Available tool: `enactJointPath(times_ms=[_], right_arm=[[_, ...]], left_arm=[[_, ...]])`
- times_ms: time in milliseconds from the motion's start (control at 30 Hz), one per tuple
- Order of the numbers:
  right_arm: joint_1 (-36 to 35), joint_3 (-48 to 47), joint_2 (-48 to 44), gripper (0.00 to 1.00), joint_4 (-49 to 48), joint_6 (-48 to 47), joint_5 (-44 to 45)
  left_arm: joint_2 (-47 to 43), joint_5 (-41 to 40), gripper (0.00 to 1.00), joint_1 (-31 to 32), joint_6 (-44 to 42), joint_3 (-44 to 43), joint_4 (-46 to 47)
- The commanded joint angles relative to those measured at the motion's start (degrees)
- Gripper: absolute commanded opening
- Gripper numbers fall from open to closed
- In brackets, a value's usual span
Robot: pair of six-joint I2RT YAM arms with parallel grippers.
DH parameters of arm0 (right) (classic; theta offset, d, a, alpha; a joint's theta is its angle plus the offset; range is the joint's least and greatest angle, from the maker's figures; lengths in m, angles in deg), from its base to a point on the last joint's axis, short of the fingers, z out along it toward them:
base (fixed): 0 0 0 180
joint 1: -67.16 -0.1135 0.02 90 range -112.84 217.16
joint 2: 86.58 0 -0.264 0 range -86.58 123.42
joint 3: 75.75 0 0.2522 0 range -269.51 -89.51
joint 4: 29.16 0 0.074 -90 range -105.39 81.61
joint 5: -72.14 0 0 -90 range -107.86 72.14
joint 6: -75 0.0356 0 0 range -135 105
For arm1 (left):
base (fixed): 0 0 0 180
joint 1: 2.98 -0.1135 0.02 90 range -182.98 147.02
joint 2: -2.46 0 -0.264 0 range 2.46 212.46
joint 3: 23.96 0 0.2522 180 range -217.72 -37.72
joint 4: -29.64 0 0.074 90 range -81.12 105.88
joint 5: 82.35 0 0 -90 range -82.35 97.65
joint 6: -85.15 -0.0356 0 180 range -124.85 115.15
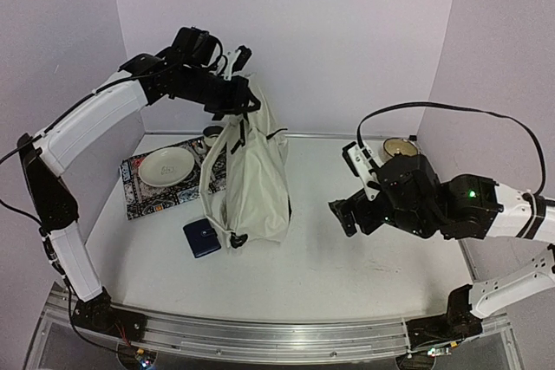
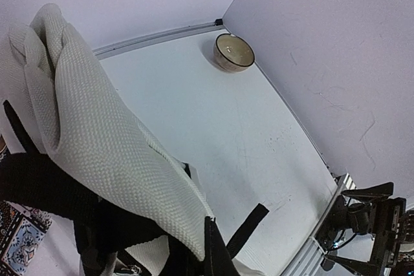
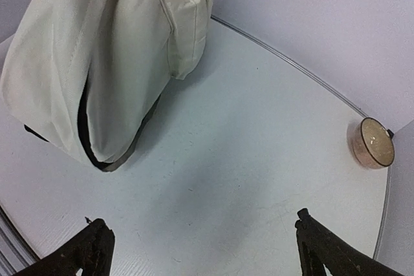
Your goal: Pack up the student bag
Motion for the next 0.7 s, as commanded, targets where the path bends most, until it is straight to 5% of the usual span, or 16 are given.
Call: enactJointPath(times_ms=[0, 267, 467, 667], right_arm=[[0.2, 1.9, -3.2, 0.98, -2.1, 2.3, 6.8], [0.2, 5.5, -9.6, 0.98, -2.3, 2.6, 12.4], [0.2, 7.3, -15.9, 0.98, 0.6, 2.6, 14.7], [0.2, 6.4, -17.2, 0.98, 5.2, 2.7, 14.3]], left_arm=[[4.7, 6.4, 0.00, 3.8, -1.8, -8.2, 6.8], [19.2, 11.3, 0.05, 14.2, 0.5, -16.8, 7.1], [21.3, 11.4, 0.33, 18.1, 2.6, -17.6, 9.1], [13.3, 7.7, 0.53, 18.4, 4.2, -4.9, 16.6]])
